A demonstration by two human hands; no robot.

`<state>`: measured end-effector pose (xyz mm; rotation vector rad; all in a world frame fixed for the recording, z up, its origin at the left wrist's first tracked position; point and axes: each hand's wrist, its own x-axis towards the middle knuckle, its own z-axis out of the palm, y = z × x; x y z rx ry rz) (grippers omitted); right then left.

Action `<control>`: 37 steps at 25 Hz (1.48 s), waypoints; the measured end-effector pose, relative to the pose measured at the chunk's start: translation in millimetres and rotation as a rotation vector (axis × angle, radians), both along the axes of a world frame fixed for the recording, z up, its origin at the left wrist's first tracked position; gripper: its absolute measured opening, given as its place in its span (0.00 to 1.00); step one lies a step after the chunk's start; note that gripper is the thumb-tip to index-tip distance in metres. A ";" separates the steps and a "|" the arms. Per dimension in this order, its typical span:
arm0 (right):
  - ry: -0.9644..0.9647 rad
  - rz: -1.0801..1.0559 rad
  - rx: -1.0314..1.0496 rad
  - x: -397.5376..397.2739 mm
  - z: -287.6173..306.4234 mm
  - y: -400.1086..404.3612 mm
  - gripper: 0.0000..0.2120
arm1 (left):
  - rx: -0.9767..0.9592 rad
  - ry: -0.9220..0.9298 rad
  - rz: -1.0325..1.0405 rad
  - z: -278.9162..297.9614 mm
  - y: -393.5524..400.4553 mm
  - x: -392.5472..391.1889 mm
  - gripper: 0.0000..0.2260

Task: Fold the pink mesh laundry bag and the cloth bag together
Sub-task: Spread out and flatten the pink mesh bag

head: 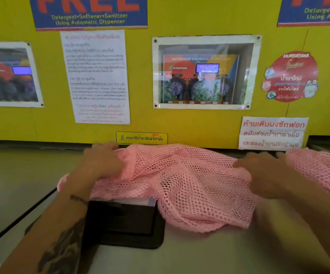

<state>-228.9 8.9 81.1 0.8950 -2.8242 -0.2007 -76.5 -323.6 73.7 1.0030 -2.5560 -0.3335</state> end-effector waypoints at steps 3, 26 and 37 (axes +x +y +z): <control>-0.066 0.263 -0.411 14.9 -11.2 -26.4 0.19 | -0.151 0.480 -0.162 11.8 27.9 -12.4 0.21; -0.515 0.175 -0.014 7.3 -3.6 -0.1 0.50 | 0.063 -0.248 -0.136 -12.4 29.6 -9.9 0.29; -0.487 0.399 -0.020 50.3 -3.7 -45.8 0.36 | 0.246 0.512 -0.150 6.9 25.2 -4.9 0.14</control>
